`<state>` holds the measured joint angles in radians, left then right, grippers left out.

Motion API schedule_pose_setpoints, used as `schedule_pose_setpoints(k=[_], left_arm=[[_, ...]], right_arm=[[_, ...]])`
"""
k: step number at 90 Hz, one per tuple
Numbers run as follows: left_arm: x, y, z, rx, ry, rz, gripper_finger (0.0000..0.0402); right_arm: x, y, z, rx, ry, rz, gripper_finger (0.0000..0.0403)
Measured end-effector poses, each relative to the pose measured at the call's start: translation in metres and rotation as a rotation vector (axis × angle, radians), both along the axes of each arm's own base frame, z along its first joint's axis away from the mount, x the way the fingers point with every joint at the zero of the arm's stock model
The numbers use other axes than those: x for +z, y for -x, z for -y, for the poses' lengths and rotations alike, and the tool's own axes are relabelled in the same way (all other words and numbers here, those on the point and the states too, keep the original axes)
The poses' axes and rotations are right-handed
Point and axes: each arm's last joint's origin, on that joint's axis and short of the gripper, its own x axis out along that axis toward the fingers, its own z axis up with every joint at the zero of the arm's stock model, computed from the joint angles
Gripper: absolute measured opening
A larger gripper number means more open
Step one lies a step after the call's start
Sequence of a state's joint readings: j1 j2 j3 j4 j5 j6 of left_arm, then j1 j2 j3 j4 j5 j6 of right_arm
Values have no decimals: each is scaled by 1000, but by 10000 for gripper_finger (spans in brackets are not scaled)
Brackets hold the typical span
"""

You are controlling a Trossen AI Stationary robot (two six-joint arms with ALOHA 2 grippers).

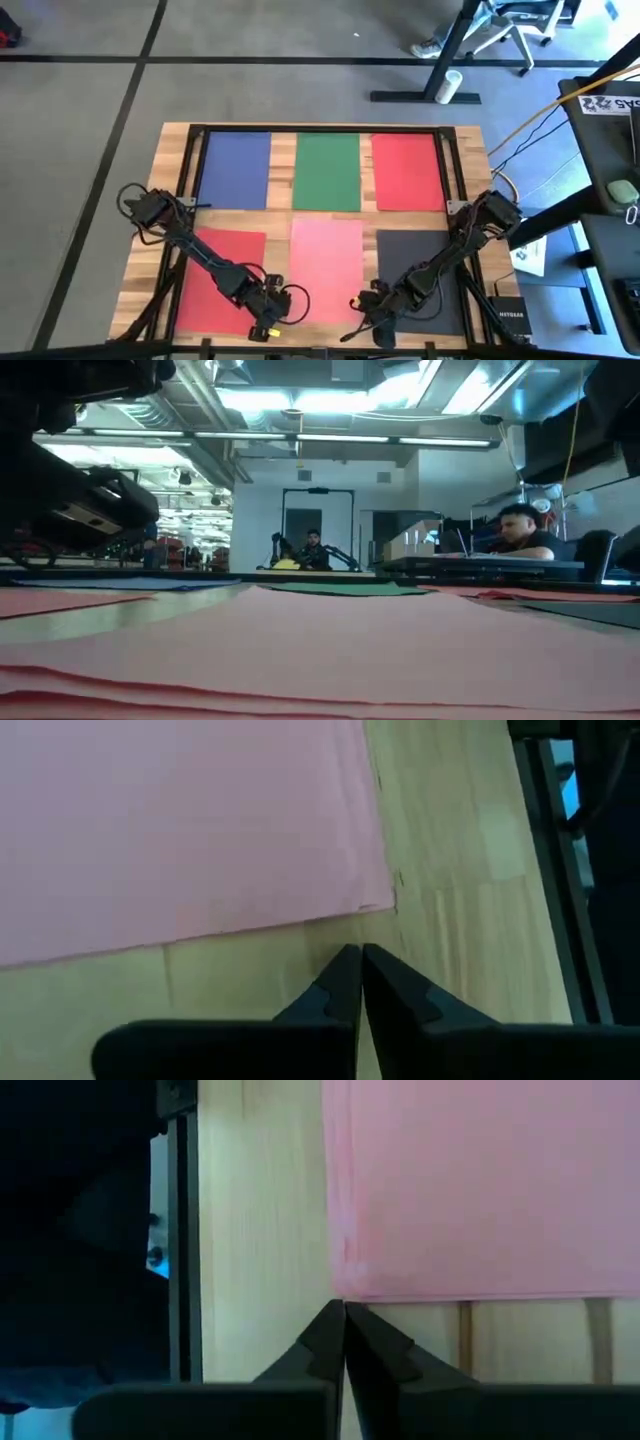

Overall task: Organize paper
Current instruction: Stack the pink paper on top of the other pink paper

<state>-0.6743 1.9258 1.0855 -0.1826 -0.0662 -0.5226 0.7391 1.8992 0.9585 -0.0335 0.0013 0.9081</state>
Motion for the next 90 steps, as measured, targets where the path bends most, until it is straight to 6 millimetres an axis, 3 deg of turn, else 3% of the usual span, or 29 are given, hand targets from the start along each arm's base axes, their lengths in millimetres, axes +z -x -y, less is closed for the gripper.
schedule_pose_setpoints(k=[63,90], left_arm=[[1,-5,0,-9,13,43,0],[3,4,11,7,33,20,0]], right_arm=[[0,-2,0,5,7,37,0],[1,-2,-1,16,-6,31,0]])
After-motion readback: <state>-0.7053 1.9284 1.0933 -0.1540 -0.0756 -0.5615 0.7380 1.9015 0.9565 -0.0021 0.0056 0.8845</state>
